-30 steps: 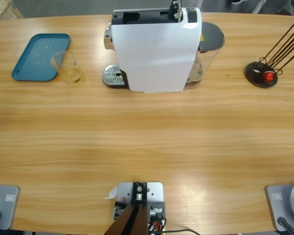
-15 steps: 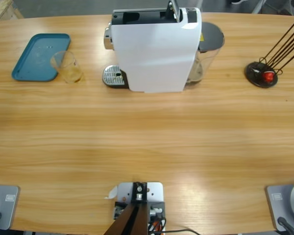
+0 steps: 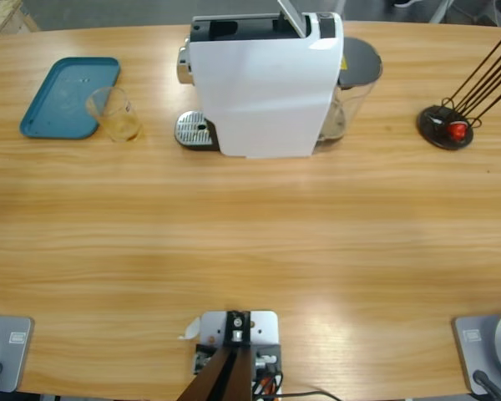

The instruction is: Pour coffee

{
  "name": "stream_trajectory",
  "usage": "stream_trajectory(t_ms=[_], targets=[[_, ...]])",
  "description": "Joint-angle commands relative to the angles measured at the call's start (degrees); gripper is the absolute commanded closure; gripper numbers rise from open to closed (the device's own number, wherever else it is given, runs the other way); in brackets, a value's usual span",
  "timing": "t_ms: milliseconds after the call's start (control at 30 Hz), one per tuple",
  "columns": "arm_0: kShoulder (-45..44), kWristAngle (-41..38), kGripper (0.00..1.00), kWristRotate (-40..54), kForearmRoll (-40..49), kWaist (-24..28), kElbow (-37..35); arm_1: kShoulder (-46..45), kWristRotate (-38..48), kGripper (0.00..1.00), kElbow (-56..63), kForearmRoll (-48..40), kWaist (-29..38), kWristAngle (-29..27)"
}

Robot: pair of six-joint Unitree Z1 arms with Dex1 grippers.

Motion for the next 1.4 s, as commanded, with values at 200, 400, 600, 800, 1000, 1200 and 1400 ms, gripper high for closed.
stream_trajectory(t_ms=[200, 400, 600, 800, 1000, 1200, 1400], targets=[[-1.0, -0.6, 0.170, -0.5, -0.2, -0.4, 2.0, 6.8, -0.7, 1.000, -0.5, 1.0, 1.2, 0.3], [-1.1, -0.6, 0.170, -0.5, -0.2, -0.5, 2.0, 7.5, -0.9, 1.000, -0.6, 1.3, 1.2, 2.7], [-1.1, -0.6, 0.170, -0.5, -0.2, -0.5, 2.0, 9.7, -2.8, 1.000, -2.2, 2.0, 1.1, 7.3], [-1.5, -0.6, 0.170, -0.6, -0.2, -0.8, 2.0, 10.0, -2.9, 1.000, -3.7, 3.7, 1.1, 7.6], [-1.6, -0.6, 0.170, -0.6, -0.2, -1.0, 2.0, 4.0, -3.0, 1.000, -7.9, 10.5, 1.1, 1.8], [-1.1, -0.5, 0.170, -0.6, -0.2, -1.0, 2.0, -6.7, 0.2, 1.000, 1.9, 10.5, 1.1, -2.5], [-1.0, -0.6, 0.170, -0.6, -0.2, -1.0, 2.0, -11.5, 1.4, 1.000, 6.9, 9.7, 1.1, -3.5]])
